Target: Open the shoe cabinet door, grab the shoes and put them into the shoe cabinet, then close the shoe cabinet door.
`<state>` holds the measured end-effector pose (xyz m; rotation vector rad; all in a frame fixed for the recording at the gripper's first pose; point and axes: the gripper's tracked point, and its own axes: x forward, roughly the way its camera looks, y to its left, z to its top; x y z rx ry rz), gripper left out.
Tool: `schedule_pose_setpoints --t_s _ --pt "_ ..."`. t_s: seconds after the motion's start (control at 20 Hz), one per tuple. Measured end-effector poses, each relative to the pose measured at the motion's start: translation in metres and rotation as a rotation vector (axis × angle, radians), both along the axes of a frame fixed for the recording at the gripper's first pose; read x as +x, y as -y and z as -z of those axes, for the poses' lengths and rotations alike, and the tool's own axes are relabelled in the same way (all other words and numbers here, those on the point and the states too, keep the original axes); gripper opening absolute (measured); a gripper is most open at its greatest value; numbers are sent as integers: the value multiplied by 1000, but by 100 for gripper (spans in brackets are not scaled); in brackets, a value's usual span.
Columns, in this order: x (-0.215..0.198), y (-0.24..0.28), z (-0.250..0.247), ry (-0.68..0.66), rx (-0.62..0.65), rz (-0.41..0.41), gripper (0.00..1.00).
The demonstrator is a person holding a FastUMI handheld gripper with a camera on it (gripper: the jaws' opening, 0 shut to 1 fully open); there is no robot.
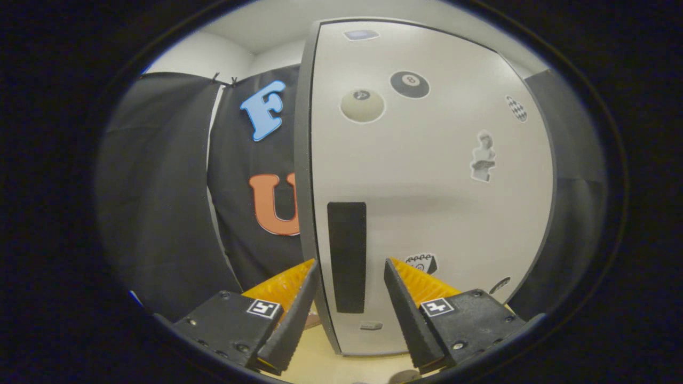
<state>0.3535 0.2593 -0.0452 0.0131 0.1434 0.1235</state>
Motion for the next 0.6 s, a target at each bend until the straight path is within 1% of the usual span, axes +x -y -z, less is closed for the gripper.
schedule_pose_setpoints --t_s 0.2,0.25,0.3,0.4,0.6 --pt "11 -2 12 -42 46 5 61" --pt "12 -7 11 -40 49 -11 55" --pt "9 -4 9 -39 35 13 49" --pt "11 -3 13 -48 13 8 38" --pt "-1 -2 14 -62 24 -67 33"
